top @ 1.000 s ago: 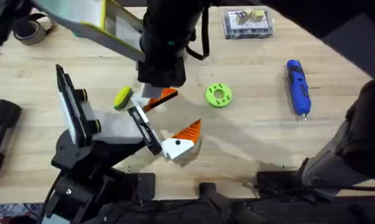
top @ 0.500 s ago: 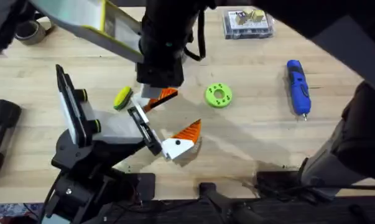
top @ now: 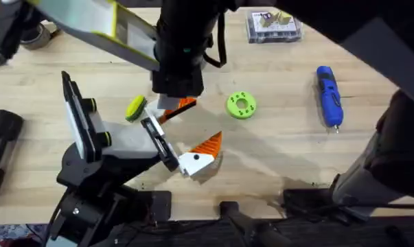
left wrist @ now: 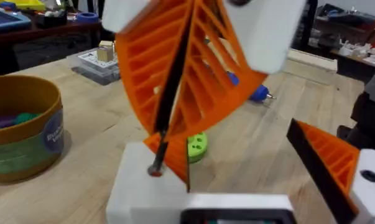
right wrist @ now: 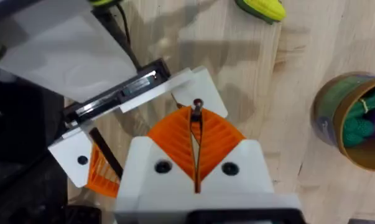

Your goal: Pick up the gripper from the table and insert it into the empty holder that is missing its gripper. Then pick up a screw, insert it into the mounting hole, and use the screwdriver to tighten it. Finally, clean up the table by picking up the vegetable and placing it into the bucket.

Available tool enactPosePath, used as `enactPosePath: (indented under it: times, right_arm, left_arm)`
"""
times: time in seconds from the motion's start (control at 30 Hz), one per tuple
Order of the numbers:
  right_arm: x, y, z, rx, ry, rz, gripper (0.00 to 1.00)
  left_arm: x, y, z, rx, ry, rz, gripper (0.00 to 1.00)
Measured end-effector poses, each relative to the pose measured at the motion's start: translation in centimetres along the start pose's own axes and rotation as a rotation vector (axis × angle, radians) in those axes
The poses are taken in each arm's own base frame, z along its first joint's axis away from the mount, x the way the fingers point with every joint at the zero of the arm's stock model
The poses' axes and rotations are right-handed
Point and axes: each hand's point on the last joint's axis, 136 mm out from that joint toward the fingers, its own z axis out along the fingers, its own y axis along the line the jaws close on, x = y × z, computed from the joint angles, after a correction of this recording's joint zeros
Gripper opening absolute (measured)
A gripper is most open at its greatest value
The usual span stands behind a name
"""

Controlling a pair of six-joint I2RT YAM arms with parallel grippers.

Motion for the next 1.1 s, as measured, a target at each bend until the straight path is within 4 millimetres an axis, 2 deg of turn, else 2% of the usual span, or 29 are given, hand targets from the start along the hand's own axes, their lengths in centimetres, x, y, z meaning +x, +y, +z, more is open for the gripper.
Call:
enactPosePath:
  times: [0.67,0.9,1.1]
  right_arm:
    - [0.0,0.0,0.1,-0.001,0.001,0.0,0.012]
    - [0.0,-0.2,1.1,-0.021,0.015,0.006,0.012]
    - [0.0,-0.1,1.1,-0.026,0.015,0.006,0.012]
  left_arm:
    - [0.0,0.0,0.0,0.0,0.0,0.0,0.986]
    - [0.0,0.1,0.0,-0.004,0.002,-0.014,0.986]
    - [0.0,0.1,0.0,-0.004,0.001,-0.017,0.986]
